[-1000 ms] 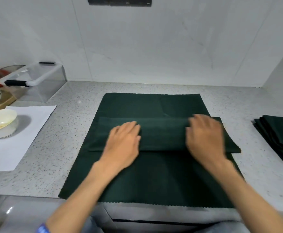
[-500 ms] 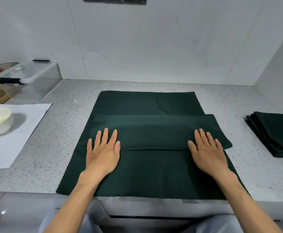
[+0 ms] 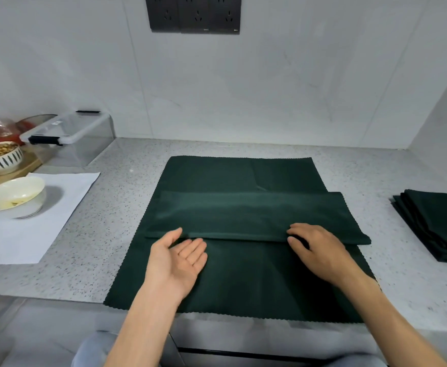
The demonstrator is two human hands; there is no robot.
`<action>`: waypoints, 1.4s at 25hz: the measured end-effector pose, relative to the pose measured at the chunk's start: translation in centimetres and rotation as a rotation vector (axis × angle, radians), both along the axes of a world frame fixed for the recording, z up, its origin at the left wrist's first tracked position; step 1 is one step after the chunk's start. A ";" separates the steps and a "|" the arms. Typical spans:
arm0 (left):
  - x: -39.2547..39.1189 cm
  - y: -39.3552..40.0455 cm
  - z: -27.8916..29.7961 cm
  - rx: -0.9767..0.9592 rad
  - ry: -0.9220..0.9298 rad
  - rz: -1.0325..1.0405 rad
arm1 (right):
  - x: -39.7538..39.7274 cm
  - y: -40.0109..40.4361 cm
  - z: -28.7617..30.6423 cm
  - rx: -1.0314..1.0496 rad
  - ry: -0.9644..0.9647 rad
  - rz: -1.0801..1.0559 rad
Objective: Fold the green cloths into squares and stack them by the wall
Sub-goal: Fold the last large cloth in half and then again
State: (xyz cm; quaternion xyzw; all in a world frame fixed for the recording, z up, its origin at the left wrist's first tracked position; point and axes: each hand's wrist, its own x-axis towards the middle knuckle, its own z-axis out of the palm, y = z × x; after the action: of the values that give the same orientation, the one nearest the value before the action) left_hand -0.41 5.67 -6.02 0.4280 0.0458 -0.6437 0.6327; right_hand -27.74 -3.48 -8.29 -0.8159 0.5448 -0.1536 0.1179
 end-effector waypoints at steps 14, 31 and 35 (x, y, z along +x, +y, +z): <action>-3.5 -9.0 10.8 -0.610 -0.357 -0.128 | 3.8 -5.3 5.9 1.141 -1.122 0.045; 4.4 -4.2 0.5 -1.222 -1.812 -1.042 | 9.2 -16.5 7.7 1.009 -1.225 -0.046; 7.5 -2.5 -6.9 -1.104 -1.802 -1.024 | 11.9 -15.9 2.8 1.067 -1.032 -0.208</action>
State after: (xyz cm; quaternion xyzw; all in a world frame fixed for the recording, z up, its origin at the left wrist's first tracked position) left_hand 7.13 3.19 -12.93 0.3650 -0.8814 -0.2203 0.2036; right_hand -15.83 -19.40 -5.52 -0.4165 0.4952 -0.2420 0.7230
